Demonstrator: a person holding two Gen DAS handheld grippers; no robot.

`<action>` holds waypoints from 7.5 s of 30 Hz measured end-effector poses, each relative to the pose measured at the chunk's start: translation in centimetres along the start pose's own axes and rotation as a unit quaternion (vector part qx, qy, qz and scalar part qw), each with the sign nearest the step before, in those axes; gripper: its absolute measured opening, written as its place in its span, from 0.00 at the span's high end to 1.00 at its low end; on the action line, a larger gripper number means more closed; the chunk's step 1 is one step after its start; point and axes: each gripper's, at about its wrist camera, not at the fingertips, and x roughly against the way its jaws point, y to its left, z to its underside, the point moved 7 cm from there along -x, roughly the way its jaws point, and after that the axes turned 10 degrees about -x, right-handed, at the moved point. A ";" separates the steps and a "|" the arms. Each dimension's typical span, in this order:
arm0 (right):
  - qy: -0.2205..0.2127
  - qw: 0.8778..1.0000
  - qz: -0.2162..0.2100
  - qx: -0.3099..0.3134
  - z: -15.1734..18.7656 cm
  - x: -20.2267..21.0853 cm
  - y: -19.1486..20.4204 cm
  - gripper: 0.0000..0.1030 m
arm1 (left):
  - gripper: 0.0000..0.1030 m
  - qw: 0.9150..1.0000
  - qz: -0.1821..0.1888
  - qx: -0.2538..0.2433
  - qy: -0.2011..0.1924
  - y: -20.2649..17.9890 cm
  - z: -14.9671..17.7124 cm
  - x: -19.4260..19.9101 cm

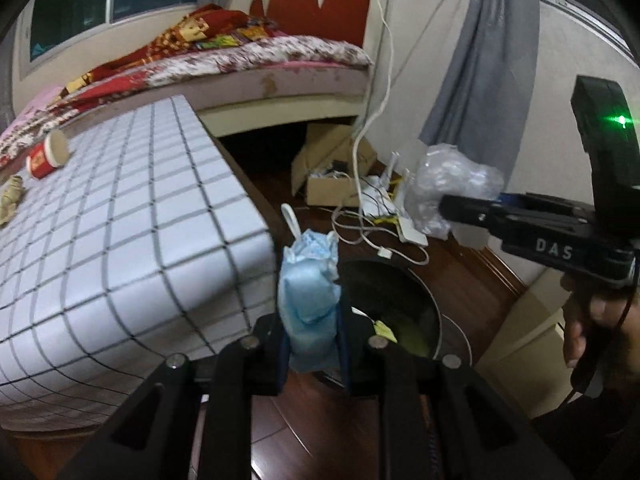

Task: Collect trash
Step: 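Carry mask and plastic bag over the black bin while both tools drop them in, then move both tools back from the bin to the table, then grasp the beige cloth with the left tool while the right tool grasps the red paper cup, then carry beige cloth and red cup over the black bin with both tools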

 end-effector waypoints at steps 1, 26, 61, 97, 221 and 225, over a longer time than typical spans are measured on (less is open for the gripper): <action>0.005 1.000 0.005 0.002 0.2 -0.2 -0.2 0.65 | 0.80 1.000 0.004 -0.004 0.004 -0.5 0.2 -0.3; 0.136 0.989 0.057 0.002 7.1 -6.3 -5.9 0.65 | 0.80 0.991 0.076 -0.008 0.107 -5.3 3.7 -10.4; 0.202 0.967 0.143 0.067 11.2 -11.6 -7.3 0.01 | 0.02 0.991 0.015 0.064 0.119 -0.1 7.6 -12.7; 0.137 0.984 0.080 0.078 7.0 -7.0 0.4 0.01 | 0.02 0.991 -0.071 0.072 0.085 5.1 7.2 -4.6; -0.002 0.964 -0.186 0.191 -13.6 -11.1 39.2 0.97 | 0.75 0.971 -0.204 0.129 -0.004 37.6 -0.9 7.9; -0.012 0.962 -0.196 0.187 -12.5 -8.1 38.1 0.97 | 0.75 0.971 -0.202 0.128 -0.018 35.8 -0.3 9.8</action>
